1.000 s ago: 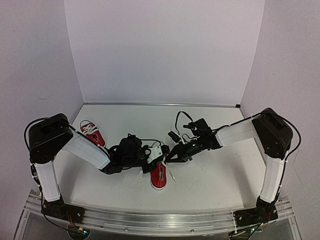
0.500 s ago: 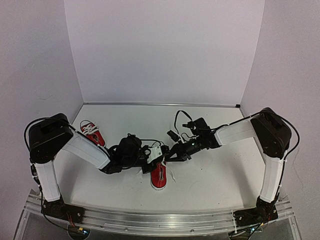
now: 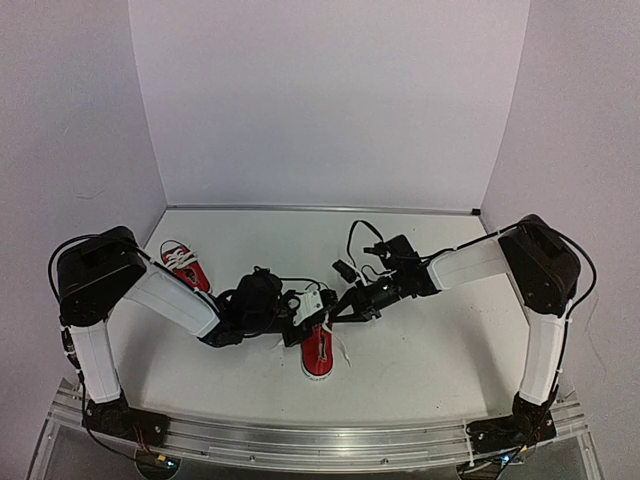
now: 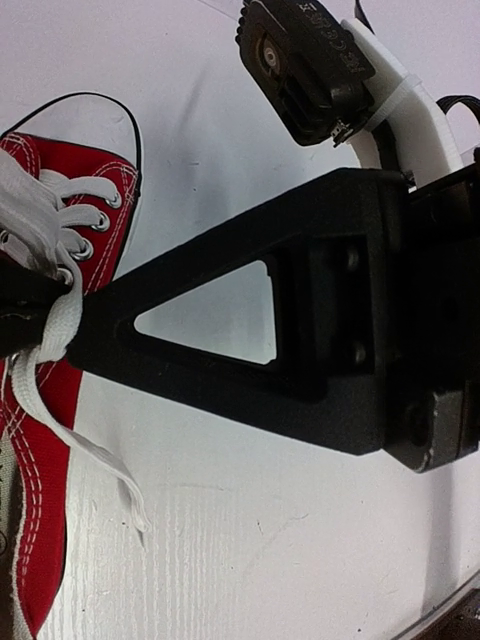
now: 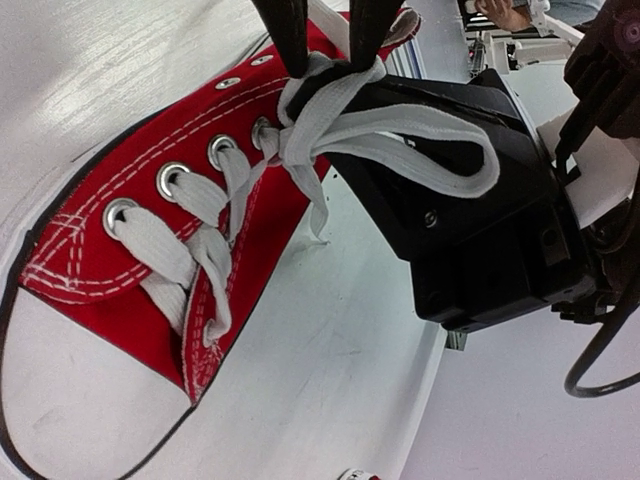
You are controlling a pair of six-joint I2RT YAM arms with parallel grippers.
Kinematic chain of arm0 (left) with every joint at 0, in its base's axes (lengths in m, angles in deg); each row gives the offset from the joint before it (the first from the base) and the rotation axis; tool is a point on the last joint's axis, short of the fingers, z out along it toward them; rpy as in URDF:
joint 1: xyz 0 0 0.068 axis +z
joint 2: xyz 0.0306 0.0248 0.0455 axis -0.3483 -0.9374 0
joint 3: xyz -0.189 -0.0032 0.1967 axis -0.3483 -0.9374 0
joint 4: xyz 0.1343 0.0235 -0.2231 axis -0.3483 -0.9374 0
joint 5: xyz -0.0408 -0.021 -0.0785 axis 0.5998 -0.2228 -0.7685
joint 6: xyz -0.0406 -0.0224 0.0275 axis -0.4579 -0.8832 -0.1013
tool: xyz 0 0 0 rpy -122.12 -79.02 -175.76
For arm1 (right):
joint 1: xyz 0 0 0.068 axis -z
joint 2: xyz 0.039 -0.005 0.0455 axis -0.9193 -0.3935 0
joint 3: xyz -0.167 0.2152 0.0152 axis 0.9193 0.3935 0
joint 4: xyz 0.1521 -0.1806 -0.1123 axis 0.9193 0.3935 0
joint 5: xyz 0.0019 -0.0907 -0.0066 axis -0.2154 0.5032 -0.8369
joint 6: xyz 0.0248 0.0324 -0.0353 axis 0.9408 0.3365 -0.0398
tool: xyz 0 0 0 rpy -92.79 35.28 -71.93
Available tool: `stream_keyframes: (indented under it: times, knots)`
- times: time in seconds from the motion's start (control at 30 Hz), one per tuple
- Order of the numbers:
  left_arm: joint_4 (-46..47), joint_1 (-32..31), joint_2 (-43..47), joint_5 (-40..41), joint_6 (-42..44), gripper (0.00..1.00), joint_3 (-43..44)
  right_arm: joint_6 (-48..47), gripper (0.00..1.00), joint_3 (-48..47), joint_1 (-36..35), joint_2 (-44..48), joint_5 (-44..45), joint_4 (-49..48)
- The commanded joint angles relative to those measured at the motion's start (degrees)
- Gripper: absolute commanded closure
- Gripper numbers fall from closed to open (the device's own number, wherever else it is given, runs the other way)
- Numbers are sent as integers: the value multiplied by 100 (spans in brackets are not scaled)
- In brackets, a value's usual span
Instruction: Tie the shoes
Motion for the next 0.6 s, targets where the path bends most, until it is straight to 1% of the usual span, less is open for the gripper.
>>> stream_keyframes:
  times: [0.0, 0.03, 0.2, 0.37, 0.57]
  knots:
    - [396, -2, -10, -196, -71, 100, 83, -77, 98, -197, -102, -108, -171, -212]
    - [389, 1, -12, -190, -71, 100, 85, -61, 100, -197, -102, -114, -162, -212]
    - [274, 28, 51, -110, -25, 100, 88, -19, 100, -143, -102, -32, -29, -200]
    - [-320, 27, 454, -5, 200, 84, 27, 19, 100, -81, -102, 132, 137, -201]
    - [-1103, 25, 1125, 28, 368, 76, -150, 56, 100, -37, -102, 264, 269, -200]
